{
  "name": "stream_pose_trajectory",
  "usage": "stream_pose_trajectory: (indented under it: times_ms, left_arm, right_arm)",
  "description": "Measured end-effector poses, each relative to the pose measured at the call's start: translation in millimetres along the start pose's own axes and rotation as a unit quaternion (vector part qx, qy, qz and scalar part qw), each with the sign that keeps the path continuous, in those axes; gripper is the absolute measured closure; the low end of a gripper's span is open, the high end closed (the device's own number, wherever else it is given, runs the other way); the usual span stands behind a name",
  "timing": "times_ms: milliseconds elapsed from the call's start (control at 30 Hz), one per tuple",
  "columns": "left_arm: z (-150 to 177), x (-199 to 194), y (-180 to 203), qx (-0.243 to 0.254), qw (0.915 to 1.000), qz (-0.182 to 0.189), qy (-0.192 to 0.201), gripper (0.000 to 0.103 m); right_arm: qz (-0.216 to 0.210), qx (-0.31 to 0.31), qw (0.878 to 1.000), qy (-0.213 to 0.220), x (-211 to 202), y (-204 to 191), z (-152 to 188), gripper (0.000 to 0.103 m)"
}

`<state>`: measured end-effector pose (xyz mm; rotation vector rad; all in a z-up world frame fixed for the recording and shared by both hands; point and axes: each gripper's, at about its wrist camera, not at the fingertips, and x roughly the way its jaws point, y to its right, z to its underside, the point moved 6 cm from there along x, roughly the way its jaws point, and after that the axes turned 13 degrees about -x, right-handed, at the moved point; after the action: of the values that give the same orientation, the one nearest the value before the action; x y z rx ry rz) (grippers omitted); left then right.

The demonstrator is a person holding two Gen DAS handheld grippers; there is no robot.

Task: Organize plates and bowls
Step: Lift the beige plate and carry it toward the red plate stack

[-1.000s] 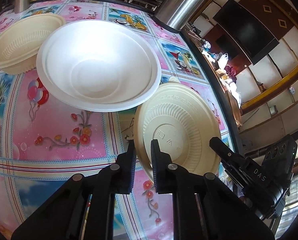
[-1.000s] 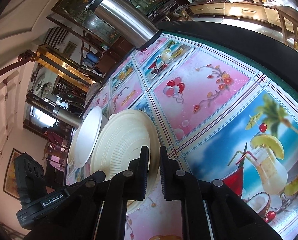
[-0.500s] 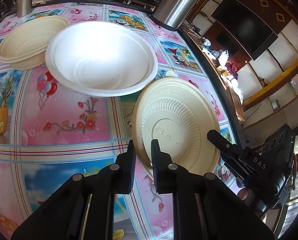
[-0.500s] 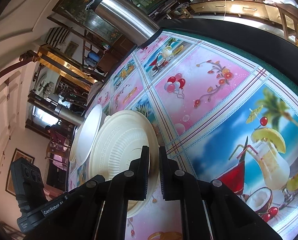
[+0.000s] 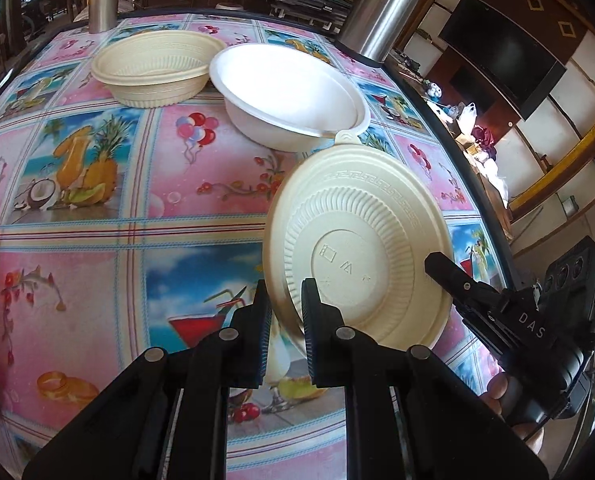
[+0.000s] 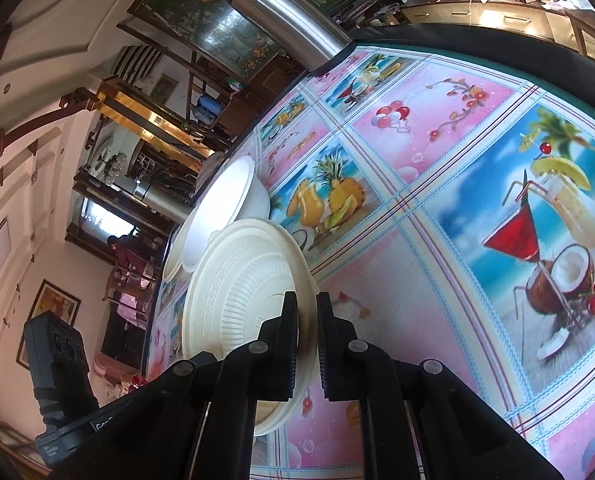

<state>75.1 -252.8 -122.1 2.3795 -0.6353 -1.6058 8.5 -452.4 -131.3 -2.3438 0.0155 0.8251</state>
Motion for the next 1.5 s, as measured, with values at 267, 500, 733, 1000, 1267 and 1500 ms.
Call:
stream_pose_trajectory:
  times_ms: [267,500,733,1000,1267,1500]
  left_arm:
    - [13,-23,-33,-0.005,0.9993,-0.024,0.028,0.089]
    - [20,-41,-56,-0.011,0.9979,-0.038,0.052,0.089]
    - [27,-56,-78,-0.02,0.9966,-0.046,0.066,0.089]
    - [33,-70,-103,-0.034,0.9951,-0.053,0.076,0.089]
    - [39,-85,-124,-0.05,0.994,-0.055,0.08,0.089]
    - [38,-116,-132,-0.055,0.991,-0.051,0.112,0.089]
  right_arm:
    - [-0.021,-0.032,0.999,-0.015,13,-36,21,0.094]
    - [-0.032,-0.054,0.998,-0.026,23,-60,36,0.094]
    - [-0.04,-0.077,0.996,-0.034,31,-85,51,0.094]
    - [-0.049,-0.09,0.994,-0.048,40,-109,68,0.094]
    - [-0.061,-0.1,0.991,-0.061,43,-132,80,0.094]
    - [-0.08,-0.115,0.989,-0.053,30,-165,85,0.094]
